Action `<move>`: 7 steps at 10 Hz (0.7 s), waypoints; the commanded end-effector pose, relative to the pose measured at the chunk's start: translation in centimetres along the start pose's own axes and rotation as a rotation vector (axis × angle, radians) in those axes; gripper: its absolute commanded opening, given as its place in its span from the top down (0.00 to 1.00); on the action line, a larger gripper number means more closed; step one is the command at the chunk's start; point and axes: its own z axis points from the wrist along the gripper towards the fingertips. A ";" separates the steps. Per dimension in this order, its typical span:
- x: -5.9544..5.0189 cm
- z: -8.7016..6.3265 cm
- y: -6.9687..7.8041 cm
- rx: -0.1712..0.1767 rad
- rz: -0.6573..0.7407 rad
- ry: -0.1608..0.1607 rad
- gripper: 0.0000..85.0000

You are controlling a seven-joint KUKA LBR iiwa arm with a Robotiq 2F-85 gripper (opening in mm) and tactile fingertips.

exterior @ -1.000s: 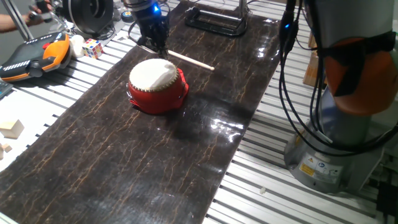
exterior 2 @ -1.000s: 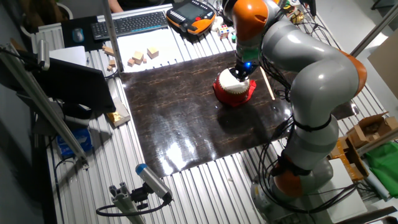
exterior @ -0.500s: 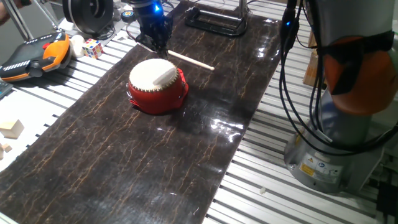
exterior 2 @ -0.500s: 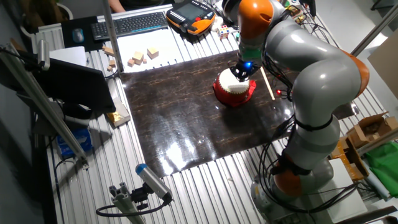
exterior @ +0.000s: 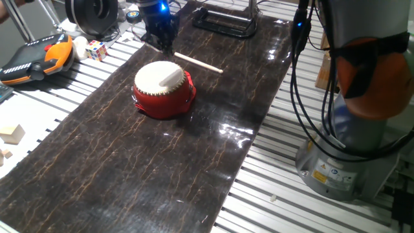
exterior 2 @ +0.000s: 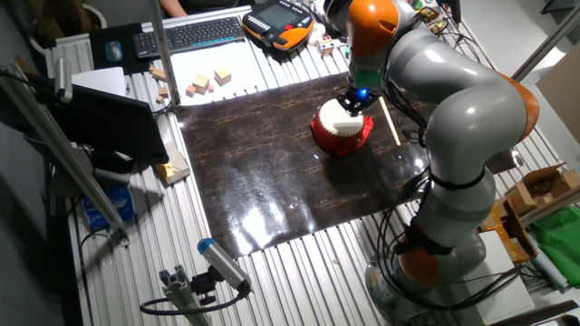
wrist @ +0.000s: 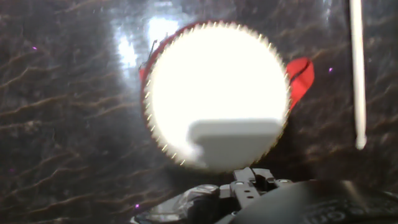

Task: Play the drum

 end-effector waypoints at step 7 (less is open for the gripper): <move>-5.8 3.7 -9.3 0.064 -0.115 0.005 0.99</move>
